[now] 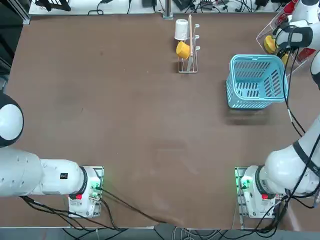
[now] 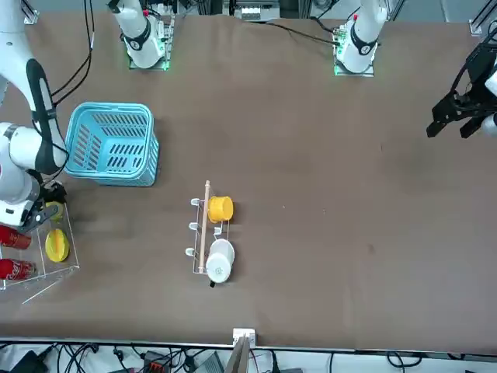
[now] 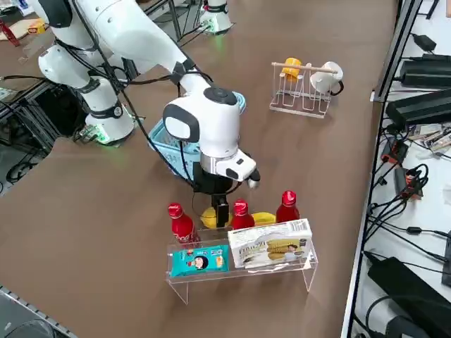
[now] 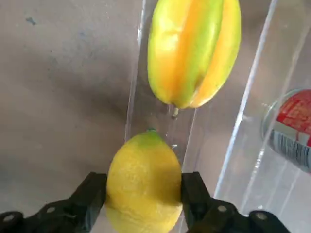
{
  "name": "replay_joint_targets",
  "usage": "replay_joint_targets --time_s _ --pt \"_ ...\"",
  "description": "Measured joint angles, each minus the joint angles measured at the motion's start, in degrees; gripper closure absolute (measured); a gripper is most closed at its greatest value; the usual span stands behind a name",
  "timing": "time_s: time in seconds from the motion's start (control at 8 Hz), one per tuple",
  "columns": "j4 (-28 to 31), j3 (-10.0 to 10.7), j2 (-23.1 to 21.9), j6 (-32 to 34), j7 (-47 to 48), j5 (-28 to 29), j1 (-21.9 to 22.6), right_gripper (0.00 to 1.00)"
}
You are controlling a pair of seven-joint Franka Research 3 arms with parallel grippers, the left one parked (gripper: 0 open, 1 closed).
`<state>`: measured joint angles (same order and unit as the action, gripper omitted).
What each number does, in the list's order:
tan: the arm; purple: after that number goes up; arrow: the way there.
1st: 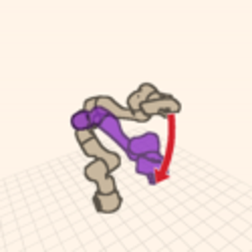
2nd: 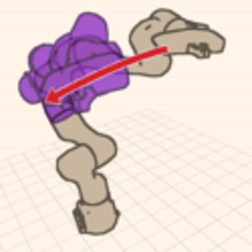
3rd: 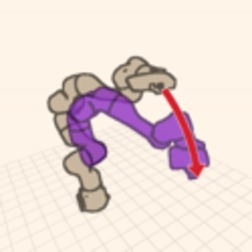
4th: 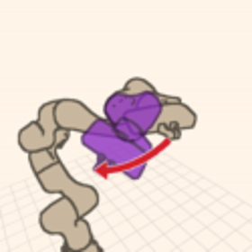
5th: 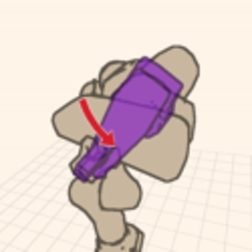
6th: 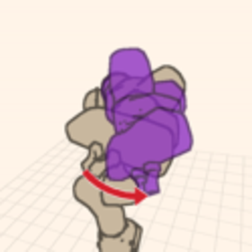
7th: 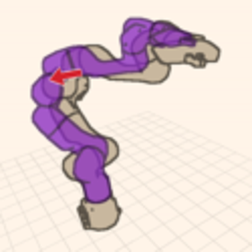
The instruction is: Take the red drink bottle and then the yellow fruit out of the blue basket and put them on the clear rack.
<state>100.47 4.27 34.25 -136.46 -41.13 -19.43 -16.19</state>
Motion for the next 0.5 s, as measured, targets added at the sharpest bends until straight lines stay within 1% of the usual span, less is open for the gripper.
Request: replay_joint_targets --time_s 0.38,0.5 --pt "0.0 0.0 0.1 0.0 -0.11 -0.01 -0.51 0.12" --pt "0.0 -0.03 0.11 0.0 -0.12 -0.01 -0.51 0.0"
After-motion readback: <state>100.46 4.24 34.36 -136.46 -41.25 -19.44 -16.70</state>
